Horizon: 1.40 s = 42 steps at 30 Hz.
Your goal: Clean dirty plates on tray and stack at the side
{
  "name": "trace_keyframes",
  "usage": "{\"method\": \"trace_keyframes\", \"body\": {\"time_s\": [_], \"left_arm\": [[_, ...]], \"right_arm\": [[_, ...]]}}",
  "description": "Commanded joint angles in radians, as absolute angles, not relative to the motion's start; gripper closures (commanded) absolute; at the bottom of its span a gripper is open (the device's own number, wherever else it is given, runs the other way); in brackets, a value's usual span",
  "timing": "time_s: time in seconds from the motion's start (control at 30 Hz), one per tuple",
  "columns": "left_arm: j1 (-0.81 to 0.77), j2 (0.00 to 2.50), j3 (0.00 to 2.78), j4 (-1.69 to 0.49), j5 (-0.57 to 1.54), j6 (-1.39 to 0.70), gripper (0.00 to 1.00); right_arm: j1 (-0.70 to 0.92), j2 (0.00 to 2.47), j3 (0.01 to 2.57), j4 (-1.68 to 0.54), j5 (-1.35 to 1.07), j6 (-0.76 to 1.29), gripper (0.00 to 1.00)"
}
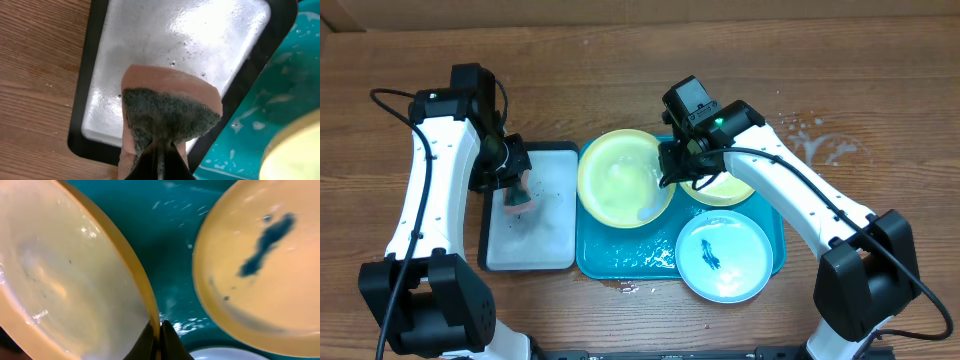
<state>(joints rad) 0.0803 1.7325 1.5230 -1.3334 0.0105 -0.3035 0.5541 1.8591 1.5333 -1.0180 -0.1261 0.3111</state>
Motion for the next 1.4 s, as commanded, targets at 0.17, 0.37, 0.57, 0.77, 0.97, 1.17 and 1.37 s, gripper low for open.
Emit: {"method": "trace_keyframes", "body": {"time_s": [0.17, 0.37, 0.57, 0.77, 0.97, 1.17, 1.37], "left_arm": [[0.08, 1.732, 1.526, -1.328, 0.023, -0.283, 0.96], [0.078, 1.733, 1.526, -1.328, 0.024, -0.283, 0.96], [0.078, 1.733, 1.526, -1.328, 0.024, -0.283, 0.96], [0.078, 1.733, 1.526, -1.322, 0.023, -0.284, 0.96], [0.079, 1.733, 1.525, -1.321, 0.023, -0.284, 0.96], [0.079, 1.733, 1.525, -1.319, 0.023, -0.284, 0.96], [0.08, 1.733, 1.525, -1.32, 0.023, -0.283, 0.96]], "right_arm": [[0.555, 1.856, 1.617, -1.077, 0.105, 0.306, 0.96], [0.575, 1.855, 1.75, -1.185, 0.223, 0.282, 0.96], [0.588, 1.855, 1.808, -1.275, 0.328, 0.184, 0.96], [0.641, 1.855, 1.808, -1.318, 0.447, 0.121, 0.96], [0.751, 1.855, 1.808, -1.342, 0.592, 0.095, 0.96], [0.867, 1.855, 1.808, -1.377, 0.756, 0.097, 0.96], [0.947, 1.855, 1.808, -1.402, 0.928, 0.108, 0.96]]}}
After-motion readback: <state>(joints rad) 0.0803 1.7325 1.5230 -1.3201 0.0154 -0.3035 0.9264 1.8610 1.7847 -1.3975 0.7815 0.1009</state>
